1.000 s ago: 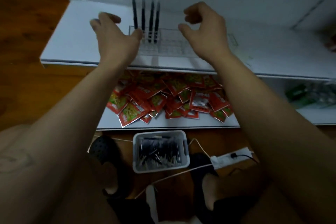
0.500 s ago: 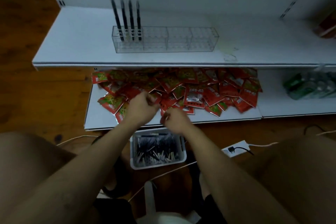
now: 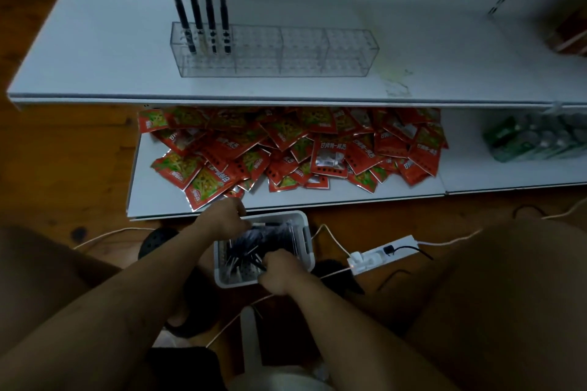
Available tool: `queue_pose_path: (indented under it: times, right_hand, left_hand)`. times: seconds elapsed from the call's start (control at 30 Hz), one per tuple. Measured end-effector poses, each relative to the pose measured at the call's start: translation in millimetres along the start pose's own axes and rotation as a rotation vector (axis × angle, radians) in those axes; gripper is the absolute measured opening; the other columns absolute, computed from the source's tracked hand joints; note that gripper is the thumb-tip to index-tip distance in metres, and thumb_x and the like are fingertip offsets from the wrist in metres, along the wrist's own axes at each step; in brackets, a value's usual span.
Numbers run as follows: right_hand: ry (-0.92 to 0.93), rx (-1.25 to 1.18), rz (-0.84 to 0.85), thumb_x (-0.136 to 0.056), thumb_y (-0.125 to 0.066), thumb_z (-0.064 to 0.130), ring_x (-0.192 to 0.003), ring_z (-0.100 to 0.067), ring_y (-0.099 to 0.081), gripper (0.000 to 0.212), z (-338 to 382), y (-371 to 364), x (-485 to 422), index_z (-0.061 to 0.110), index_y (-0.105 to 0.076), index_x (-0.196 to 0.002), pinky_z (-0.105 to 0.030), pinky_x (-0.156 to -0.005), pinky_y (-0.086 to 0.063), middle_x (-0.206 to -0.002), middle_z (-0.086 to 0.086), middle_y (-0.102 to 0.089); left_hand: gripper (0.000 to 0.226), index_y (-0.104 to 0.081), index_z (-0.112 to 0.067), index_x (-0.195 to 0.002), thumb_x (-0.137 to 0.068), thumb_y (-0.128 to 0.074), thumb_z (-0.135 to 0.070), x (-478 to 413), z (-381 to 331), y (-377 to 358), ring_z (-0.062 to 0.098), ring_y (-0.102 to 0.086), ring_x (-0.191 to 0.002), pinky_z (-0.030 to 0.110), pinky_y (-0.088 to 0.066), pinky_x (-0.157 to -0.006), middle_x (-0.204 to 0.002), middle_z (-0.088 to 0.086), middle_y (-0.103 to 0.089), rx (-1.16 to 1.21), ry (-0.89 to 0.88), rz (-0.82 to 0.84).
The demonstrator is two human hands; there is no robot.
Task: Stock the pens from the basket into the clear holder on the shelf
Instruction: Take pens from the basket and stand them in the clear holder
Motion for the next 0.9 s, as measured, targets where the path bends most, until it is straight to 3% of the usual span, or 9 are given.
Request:
queue_pose_path:
  times: [0.33,0.57,0.7,0.8,0.9]
  right_hand:
    - [-0.052,-0.075,0.018,-0.086,-0.058,0.016,-0.106,-0.032,-0.059,0.040,-30,-30,-24,0.010,-0.059,-0.126,-0.036,-0.091,-0.052,-0.122,-0.015,-0.059]
    - [-0.079,0.025,0.054,-0.091,-0.055,0.031,-0.126,-0.036,-0.039,0.045,-40,-22,-57,0.013,-0.051,-0.132,-0.044,-0.107,-0.037,-0.138,-0.015,-0.037]
    - [-0.097,-0.014,0.141,-0.090,-0.049,0.033,-0.118,-0.037,-0.048,0.041,-48,-29,-80,0.016,-0.053,-0.127,-0.039,-0.097,-0.042,-0.134,-0.017,-0.044]
    - [-0.099,-0.104,0.216,-0.094,-0.045,0.026,-0.101,-0.031,-0.057,0.032,-54,-45,-90,0.007,-0.061,-0.115,-0.032,-0.078,-0.043,-0.113,-0.016,-0.060]
    - [-0.131,-0.153,0.244,-0.096,-0.044,0.019,-0.086,-0.026,-0.052,0.030,-66,-52,-96,0.001,-0.062,-0.112,-0.030,-0.074,-0.041,-0.109,-0.019,-0.061]
  left_hand:
    - [0.038,-0.061,-0.012,-0.113,-0.083,-0.068,-0.035,-14,17,-28,0.024,-0.060,-0.101,0.028,-0.047,-0.083,-0.114,0.010,-0.065,0.052,0.089,0.058]
    - [0.039,-0.058,-0.012,-0.116,-0.084,-0.067,-0.034,-15,34,-54,0.025,-0.060,-0.103,0.023,-0.043,-0.077,-0.117,0.011,-0.063,0.145,0.151,0.048]
    - [0.040,-0.059,-0.011,-0.116,-0.084,-0.068,-0.033,-18,43,-57,0.025,-0.061,-0.104,0.025,-0.044,-0.081,-0.115,0.011,-0.065,0.174,0.179,0.050]
    - [0.039,-0.058,-0.012,-0.116,-0.084,-0.067,-0.033,-21,48,-60,0.026,-0.061,-0.103,0.027,-0.047,-0.083,-0.115,0.010,-0.064,0.196,0.190,0.064]
    - [0.037,-0.056,-0.013,-0.114,-0.085,-0.066,-0.034,-23,51,-63,0.030,-0.063,-0.100,0.033,-0.050,-0.085,-0.113,0.011,-0.065,0.252,0.209,0.095]
Point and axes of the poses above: each hand's wrist, its own x-axis away from the middle knuckle, its own y-axis out of the back of the hand, z = x × y, the point moved 9 cm from there along -x, towards the middle knuckle
